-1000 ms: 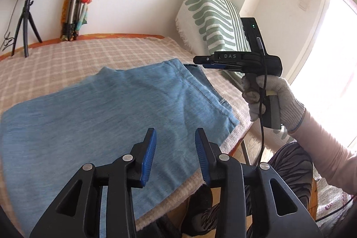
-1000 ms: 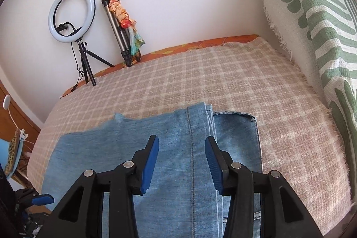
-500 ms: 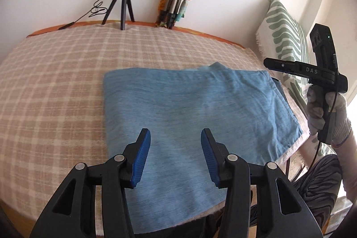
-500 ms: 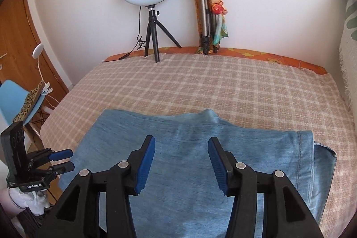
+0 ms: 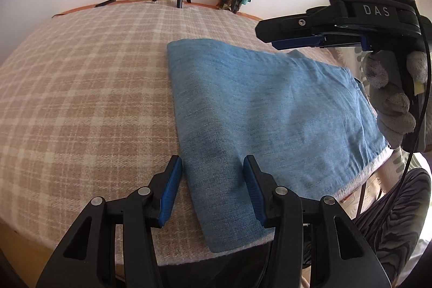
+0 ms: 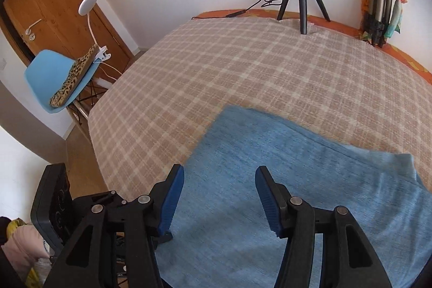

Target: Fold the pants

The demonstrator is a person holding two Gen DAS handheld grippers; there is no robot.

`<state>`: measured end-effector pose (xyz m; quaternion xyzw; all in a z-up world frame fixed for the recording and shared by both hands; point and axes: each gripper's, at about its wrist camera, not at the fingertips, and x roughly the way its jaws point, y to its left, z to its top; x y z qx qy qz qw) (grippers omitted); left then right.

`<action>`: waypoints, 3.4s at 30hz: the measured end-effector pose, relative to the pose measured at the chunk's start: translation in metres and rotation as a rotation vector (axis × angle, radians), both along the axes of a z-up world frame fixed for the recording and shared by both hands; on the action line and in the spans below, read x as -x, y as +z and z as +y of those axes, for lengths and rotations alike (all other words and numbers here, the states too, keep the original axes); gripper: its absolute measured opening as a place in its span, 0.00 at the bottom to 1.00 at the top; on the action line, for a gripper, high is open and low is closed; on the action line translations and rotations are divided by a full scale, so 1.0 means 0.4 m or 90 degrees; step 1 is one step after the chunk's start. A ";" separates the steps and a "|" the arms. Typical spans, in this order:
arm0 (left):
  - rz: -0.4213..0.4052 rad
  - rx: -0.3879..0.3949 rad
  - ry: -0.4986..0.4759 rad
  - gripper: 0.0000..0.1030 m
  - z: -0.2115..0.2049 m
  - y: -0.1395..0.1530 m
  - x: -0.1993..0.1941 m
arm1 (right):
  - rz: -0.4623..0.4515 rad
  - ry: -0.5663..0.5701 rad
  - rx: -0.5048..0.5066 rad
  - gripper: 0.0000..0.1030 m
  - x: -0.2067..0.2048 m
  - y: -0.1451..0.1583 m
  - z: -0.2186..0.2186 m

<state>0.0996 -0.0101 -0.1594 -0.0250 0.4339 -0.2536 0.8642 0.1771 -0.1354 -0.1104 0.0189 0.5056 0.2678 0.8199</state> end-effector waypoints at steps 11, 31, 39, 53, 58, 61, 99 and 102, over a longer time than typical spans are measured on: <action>0.016 0.038 -0.001 0.44 0.030 0.000 0.014 | 0.144 0.006 0.102 0.56 -0.126 -0.081 0.175; 0.002 0.109 -0.020 0.27 0.058 0.054 0.054 | 0.124 0.016 0.333 0.30 -0.139 -0.158 0.315; 0.057 0.118 0.014 0.45 0.062 0.033 0.021 | 0.123 -0.006 0.258 0.11 -0.138 -0.131 0.244; -0.001 0.163 -0.006 0.16 0.010 0.081 0.035 | 0.154 0.016 0.220 0.42 -0.134 -0.078 0.210; -0.034 0.153 -0.029 0.15 -0.017 0.114 0.046 | 0.163 0.026 0.261 0.41 -0.124 -0.102 0.233; -0.038 0.149 -0.038 0.15 -0.041 0.123 0.043 | 0.147 0.030 0.290 0.24 -0.117 -0.116 0.247; -0.038 0.230 -0.267 0.13 -0.544 0.280 0.082 | -0.071 -0.362 -0.291 0.03 0.154 0.100 -0.684; -0.029 0.227 -0.289 0.13 -0.605 0.272 0.082 | -0.079 -0.389 -0.296 0.03 0.172 0.091 -0.752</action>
